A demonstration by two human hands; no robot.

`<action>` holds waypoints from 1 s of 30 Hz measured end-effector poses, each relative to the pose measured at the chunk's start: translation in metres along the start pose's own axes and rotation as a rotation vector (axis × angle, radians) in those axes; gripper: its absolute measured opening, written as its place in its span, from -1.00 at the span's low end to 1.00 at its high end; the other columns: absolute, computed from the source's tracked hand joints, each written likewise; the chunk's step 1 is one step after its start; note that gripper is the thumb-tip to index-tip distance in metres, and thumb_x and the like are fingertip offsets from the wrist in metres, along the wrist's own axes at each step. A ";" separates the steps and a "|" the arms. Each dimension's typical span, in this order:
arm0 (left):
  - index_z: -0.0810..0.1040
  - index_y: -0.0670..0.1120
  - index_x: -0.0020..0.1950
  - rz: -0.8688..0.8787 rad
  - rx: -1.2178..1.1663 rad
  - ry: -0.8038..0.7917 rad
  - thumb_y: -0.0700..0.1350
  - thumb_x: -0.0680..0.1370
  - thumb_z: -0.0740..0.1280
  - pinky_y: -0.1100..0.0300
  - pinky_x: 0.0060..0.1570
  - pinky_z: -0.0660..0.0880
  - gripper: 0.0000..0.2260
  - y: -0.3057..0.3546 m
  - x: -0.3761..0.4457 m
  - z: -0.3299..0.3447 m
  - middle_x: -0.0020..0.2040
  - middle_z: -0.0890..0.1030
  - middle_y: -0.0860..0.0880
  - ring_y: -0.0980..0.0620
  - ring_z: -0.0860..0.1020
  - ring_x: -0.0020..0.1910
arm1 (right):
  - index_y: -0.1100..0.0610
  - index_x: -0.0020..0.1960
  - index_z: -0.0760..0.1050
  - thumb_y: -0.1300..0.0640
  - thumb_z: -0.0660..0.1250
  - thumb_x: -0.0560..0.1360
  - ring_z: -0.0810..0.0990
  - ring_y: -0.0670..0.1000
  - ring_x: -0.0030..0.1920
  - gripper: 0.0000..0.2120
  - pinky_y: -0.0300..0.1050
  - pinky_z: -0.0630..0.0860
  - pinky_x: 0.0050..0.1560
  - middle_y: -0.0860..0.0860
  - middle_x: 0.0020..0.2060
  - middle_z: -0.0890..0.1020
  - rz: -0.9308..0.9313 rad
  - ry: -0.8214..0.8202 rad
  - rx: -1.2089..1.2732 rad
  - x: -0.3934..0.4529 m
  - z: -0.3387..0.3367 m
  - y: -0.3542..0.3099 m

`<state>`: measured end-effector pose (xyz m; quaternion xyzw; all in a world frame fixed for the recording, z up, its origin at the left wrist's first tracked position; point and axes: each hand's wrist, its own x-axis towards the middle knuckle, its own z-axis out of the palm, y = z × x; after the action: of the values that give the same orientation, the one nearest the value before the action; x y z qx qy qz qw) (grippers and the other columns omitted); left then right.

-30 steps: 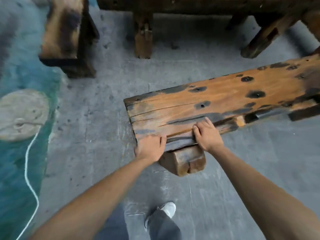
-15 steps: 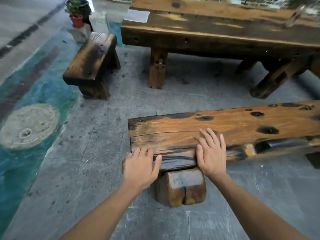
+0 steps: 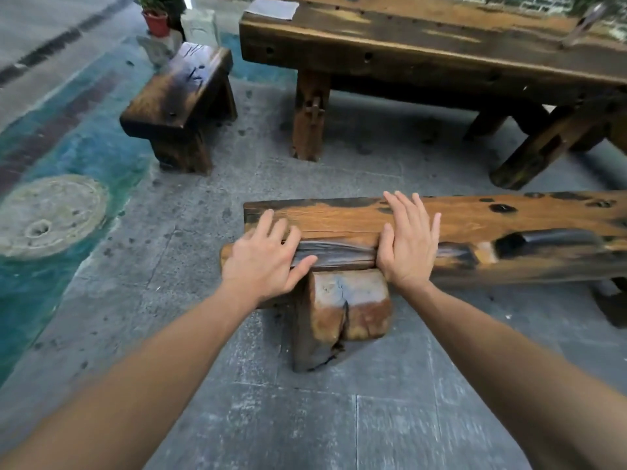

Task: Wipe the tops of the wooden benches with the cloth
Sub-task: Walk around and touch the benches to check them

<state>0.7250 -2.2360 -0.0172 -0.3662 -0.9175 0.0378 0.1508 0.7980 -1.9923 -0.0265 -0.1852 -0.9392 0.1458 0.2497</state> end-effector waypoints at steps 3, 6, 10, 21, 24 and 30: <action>0.60 -0.10 -0.04 -0.024 0.030 0.035 0.31 0.60 0.00 0.11 -0.28 0.50 -0.43 0.002 -0.001 0.000 -0.16 0.67 -0.11 -0.14 0.61 0.01 | 0.00 0.44 0.43 0.09 0.09 0.50 0.44 0.08 0.43 -0.48 0.27 0.13 0.54 0.01 0.32 0.57 -0.013 -0.017 0.035 0.001 0.000 0.002; 0.59 -0.10 -0.10 -0.046 -0.020 0.094 0.28 0.61 0.03 0.11 -0.24 0.51 -0.47 0.003 -0.001 0.007 -0.27 0.63 -0.11 -0.13 0.61 -0.25 | 0.03 0.34 0.50 0.08 0.07 0.50 0.60 0.13 0.12 -0.54 0.09 0.50 0.18 0.02 0.15 0.63 -0.059 -0.024 0.047 0.002 0.002 0.003; 0.55 -0.09 -0.11 -0.059 -0.038 0.139 0.19 0.65 -0.03 0.08 -0.25 0.49 -0.50 0.000 -0.002 0.009 -0.27 0.60 -0.11 -0.14 0.58 -0.24 | 0.09 0.29 0.53 0.08 0.07 0.49 0.60 0.16 0.09 -0.55 0.03 0.51 -0.04 0.05 0.15 0.63 -0.079 -0.016 0.033 0.003 -0.002 -0.001; 0.47 -0.12 0.38 -0.233 -0.059 0.318 0.16 0.63 0.01 -0.03 -0.07 0.57 -0.49 0.006 -0.004 0.025 0.40 0.52 -0.09 -0.17 0.42 0.41 | 0.04 0.49 0.39 0.16 0.12 0.47 0.45 0.07 0.43 -0.42 0.22 0.30 0.47 0.01 0.41 0.52 -0.118 0.248 0.164 -0.004 0.008 0.004; 0.48 -0.11 0.41 -0.201 -0.038 0.299 0.21 0.61 0.03 -0.01 -0.15 0.58 -0.44 0.001 0.001 0.028 0.36 0.57 -0.08 -0.17 0.47 0.38 | -0.01 0.53 0.35 0.08 0.06 0.50 0.43 0.05 0.45 -0.41 0.28 0.27 0.48 0.00 0.45 0.48 -0.173 0.150 0.125 0.006 0.012 0.002; 0.56 -0.15 0.33 -0.219 -0.040 0.267 0.23 0.54 0.09 -0.01 -0.16 0.60 -0.41 -0.022 0.031 0.031 0.25 0.62 -0.11 -0.19 0.53 0.31 | 0.00 0.56 0.33 0.03 0.03 0.52 0.40 0.07 0.48 -0.40 0.34 0.25 0.47 0.01 0.47 0.45 -0.115 0.141 0.081 0.032 0.021 -0.011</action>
<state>0.6796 -2.2300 -0.0345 -0.2688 -0.9242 -0.0461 0.2674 0.7578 -1.9923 -0.0266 -0.1304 -0.9217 0.1557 0.3304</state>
